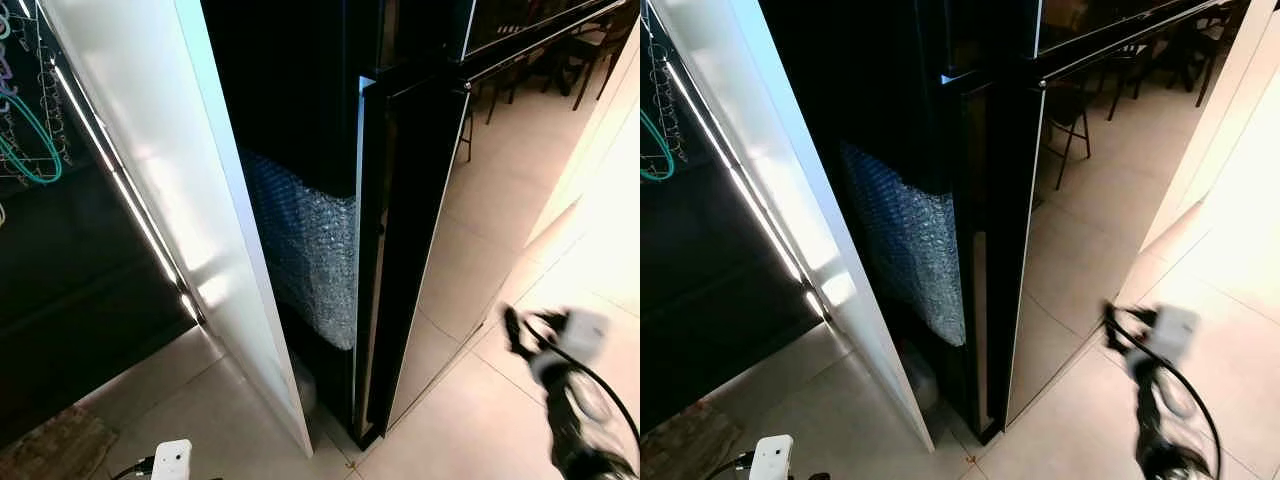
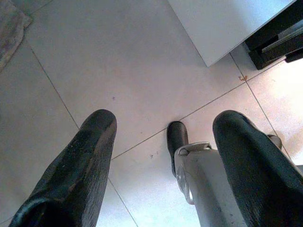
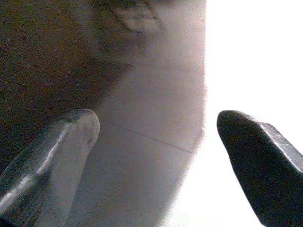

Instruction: Restocking fridge

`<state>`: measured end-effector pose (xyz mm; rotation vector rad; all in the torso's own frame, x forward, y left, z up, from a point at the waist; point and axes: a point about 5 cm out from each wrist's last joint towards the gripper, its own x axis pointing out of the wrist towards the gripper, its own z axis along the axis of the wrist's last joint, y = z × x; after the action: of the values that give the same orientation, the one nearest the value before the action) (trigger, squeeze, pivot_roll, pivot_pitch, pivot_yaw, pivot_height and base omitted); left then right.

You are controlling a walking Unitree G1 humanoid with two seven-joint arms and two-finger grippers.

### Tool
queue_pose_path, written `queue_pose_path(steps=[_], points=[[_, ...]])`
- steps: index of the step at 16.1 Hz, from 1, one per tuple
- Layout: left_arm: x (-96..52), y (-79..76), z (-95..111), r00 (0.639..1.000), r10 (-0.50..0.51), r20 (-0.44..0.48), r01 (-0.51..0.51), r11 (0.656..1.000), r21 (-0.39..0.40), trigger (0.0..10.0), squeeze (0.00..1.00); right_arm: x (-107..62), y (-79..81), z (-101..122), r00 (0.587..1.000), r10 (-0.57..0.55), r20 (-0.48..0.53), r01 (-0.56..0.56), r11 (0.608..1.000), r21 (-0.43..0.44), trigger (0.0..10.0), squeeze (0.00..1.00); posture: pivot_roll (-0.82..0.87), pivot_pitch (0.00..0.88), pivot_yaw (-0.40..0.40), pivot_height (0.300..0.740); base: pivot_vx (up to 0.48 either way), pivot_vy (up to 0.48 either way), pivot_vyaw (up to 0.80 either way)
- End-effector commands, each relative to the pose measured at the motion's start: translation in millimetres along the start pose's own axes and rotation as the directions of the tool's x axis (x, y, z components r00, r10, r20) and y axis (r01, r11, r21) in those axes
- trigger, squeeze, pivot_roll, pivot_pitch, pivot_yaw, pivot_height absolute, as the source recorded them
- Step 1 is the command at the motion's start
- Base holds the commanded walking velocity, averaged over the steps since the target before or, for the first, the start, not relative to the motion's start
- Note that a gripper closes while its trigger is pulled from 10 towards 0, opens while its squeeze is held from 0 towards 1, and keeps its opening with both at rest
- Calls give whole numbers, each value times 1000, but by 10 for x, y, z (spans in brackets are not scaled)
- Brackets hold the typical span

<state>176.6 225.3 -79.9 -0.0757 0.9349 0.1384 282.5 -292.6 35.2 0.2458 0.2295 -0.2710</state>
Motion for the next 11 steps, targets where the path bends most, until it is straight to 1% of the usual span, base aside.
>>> queue_pose_path(steps=[1, 2, 3, 4, 5, 6, 7, 8, 9, 10, 11], points=[[-9, 22, -40, 1000, 4, -18, -3, 1000, 30, 10000, 0, -85, -174, -136, 990, -126, -60, 128, 992, 26, 10000, 0, -136, 0, 57, 740, 0, 0, 0], [-9, 20, -38, 1000, 4, -17, -3, 1000, 29, 10000, 0, -173, -273, -288, 973, -187, -133, 192, 981, 19, 10000, 0, -136, 0, 56, 740, 0, 0, 0], [-8, 20, -37, 1000, 5, -17, -4, 1000, 29, 10000, 0, -223, -299, -377, 965, -198, -172, 203, 979, 15, 10000, 0, -137, 0, 56, 740, 0, 0, 0], [-7, 19, -36, 1000, 8, -18, -8, 1000, 28, 10000, 0, -414, -328, -711, 926, -203, -320, 196, 979, -51, 10000, 0, -136, 0, 54, 740, 0, 0, 0], [-7, 19, -34, 1000, 10, -18, -9, 1000, 27, 10000, 0, -554, -328, -923, 886, -199, -419, 169, 980, -107, 10000, 0, -132, 0, 54, 740, 0, 0, 0], [-6, 18, -35, 1000, 11, -20, -10, 1000, 25, 10000, 0, -681, -320, -1095, 846, -200, -495, 154, 979, -133, 10000, 0, -127, 0, 53, 740, 0, 0, 0], [-6, 21, -35, 1000, 14, -22, -13, 1000, 23, 10000, 0, -802, -249, -1270, 804, -161, -573, 67, 981, -182, 10000, 0, -127, 0, 52, 740, 0, 0, 0], [-6, 23, -35, 1000, 15, -23, -14, 1000, 23, 10000, 0, -838, -213, -1323, 790, -137, -598, 7, 977, -215, 10000, 0, -124, 0, 52, 740, 0, 0, 0], [-6, 30, -33, 1000, 18, -25, -17, 1000, 23, 10000, 0, -894, -165, -1402, 764, -123, -633, -56, 965, -255, 10000, 0, -119, 0, 51, 740, 0, 0, 0], [-7, 35, -32, 999, 20, -25, -19, 1000, 22, 10000, 0, -915, -102, -1448, 748, -91, -658, -139, 947, -289, 10000, 0, -116, 0, 51, 740, 0, 0, 0], [-7, 37, -32, 999, 21, -26, -20, 1000, 23, 10000, 0, -923, -70, -1468, 740, -78, -668, -174, 937, -303, 10000, 0, -116, 0, 51, 740, 0, 0, 0]])
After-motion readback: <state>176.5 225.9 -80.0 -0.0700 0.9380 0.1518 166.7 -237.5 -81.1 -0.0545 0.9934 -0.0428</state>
